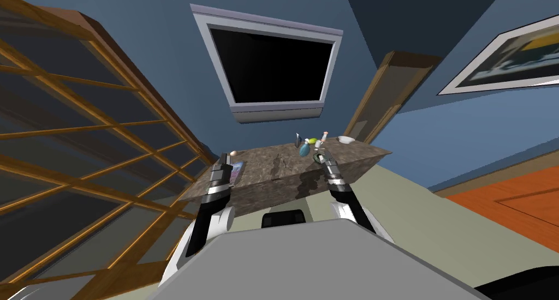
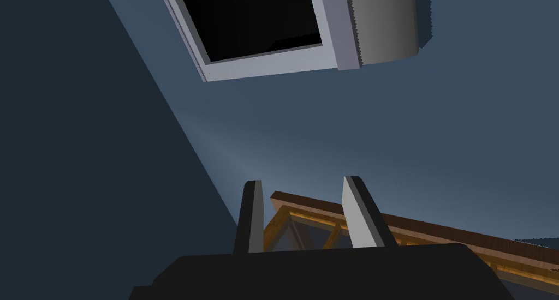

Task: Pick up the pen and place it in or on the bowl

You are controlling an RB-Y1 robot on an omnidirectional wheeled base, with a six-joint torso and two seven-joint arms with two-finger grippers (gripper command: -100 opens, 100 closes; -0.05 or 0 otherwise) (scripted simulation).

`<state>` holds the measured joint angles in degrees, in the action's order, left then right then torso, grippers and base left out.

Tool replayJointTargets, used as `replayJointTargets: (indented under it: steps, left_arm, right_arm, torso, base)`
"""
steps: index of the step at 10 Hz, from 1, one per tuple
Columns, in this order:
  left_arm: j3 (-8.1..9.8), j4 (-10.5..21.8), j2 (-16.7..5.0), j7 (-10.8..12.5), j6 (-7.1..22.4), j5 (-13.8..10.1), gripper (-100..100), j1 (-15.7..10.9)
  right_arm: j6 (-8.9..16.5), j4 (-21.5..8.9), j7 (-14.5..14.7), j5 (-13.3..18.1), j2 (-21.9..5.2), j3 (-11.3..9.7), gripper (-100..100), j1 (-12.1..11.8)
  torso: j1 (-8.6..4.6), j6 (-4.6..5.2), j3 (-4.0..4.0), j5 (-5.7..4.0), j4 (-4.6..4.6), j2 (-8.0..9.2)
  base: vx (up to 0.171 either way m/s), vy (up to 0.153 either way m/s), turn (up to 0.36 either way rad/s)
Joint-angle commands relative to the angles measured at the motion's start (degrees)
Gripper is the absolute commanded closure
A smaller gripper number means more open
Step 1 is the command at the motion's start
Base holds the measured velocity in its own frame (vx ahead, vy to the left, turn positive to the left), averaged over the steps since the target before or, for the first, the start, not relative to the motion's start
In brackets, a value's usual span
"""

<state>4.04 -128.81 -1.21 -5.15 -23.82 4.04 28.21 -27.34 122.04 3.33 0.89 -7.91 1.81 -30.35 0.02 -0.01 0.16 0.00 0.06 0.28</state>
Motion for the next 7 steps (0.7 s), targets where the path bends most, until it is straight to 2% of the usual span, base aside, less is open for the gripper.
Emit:
replayJointTargets:
  steps: [1,2,3,5,6,7]
  left_arm:
    - [0.0,0.0,0.0,0.0,0.0,0.0,0,0.0]
    - [0.0,0.0,0.0,0.0,0.0,0.0,0,0.0]
    - [0.0,0.0,0.0,0.0,0.0,0.0,0,0.0]
    - [0.0,0.0,0.0,0.0,0.0,0.0,0,0.0]
    - [0.0,0.0,0.0,0.0,0.0,0.0,0,-0.01]
    - [0.01,0.0,0.0,0.0,0.0,0.0,0,0.01]
  right_arm:
    - [-1.14,-2.15,0.45,-0.13,-2.49,0.12,-100,-2.29]
    - [-1.89,-3.49,0.57,-0.36,-4.06,0.47,-100,-3.8]
    - [-1.89,-4.03,0.57,-0.36,-4.06,0.47,-100,-3.8]
    - [-3.4,-8.39,0.74,-0.87,-7.11,1.19,-100,-7.17]
    - [-3.4,-8.39,0.74,-0.87,-7.11,1.19,-100,-7.33]
    - [-4.13,-10.8,0.78,-1.14,-8.58,1.52,-100,-9.28]
  torso:
    - [0.0,0.0,0.0,0.0,0.0,0.0]
    - [0.03,0.0,0.01,0.01,0.01,0.02]
    - [0.06,-0.01,0.03,0.01,0.01,0.06]
    - [0.02,0.0,-0.02,0.01,0.0,-0.03]
    - [0.02,-0.02,0.03,0.01,0.01,0.05]
    - [0.02,0.03,0.0,0.01,0.01,-0.01]
  base:
    - [-0.072,0.021,0.161]
    - [-0.09,0.03,0.197]
    - [-0.065,0.021,0.083]
    - [-0.071,0.026,0.231]
    - [-0.061,0.021,0.064]
    - [-0.055,0.042,0.16]
